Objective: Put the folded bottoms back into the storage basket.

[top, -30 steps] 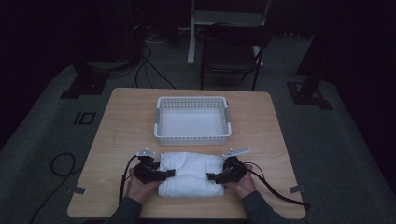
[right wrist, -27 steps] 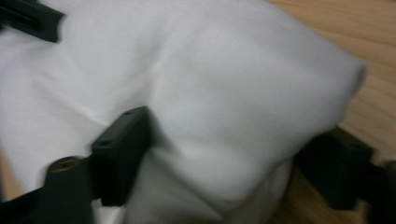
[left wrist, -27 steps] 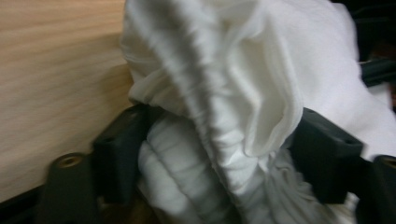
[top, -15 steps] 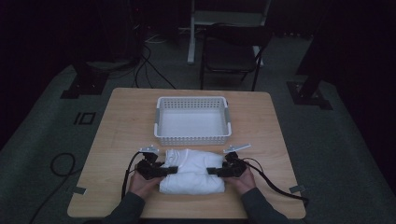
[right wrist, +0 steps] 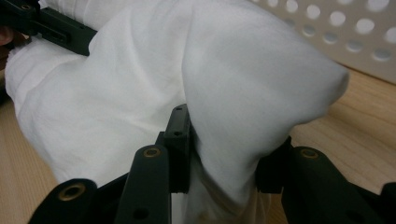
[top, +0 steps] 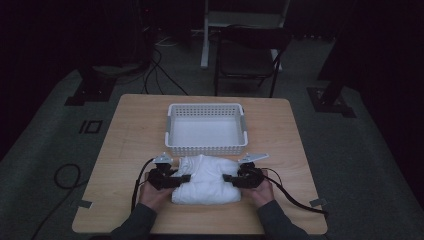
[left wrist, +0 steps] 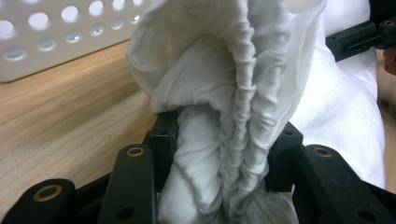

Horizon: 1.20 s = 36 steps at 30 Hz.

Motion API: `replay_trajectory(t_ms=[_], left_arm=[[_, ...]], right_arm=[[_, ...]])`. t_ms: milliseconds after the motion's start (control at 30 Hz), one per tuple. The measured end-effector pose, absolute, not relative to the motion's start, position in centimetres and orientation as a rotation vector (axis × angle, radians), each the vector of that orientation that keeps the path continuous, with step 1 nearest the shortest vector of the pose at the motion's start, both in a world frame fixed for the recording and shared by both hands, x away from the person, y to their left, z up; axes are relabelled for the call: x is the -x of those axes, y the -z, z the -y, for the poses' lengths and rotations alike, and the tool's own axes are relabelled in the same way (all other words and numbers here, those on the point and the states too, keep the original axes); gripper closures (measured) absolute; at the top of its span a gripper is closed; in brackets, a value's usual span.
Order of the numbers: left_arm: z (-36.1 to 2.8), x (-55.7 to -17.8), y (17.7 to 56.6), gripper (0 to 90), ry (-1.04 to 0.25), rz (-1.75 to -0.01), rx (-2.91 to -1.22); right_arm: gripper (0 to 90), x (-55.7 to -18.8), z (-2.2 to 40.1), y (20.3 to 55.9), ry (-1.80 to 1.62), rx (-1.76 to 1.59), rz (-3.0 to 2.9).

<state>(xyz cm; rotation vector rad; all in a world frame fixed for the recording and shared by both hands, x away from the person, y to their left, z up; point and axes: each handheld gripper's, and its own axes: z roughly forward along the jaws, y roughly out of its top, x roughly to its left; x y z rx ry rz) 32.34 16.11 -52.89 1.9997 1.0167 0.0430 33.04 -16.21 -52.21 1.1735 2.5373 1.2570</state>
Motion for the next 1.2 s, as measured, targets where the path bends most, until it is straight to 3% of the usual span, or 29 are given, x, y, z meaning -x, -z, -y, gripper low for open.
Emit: replay_trajectory(t_ms=[1200], left_arm=[[-16.2, -30.6, 48.9, 56.7, -0.2, -0.966, -1.971]], right_arm=[[64.6, -31.5, 16.1, 48.5, -1.304, -1.044, -2.444]])
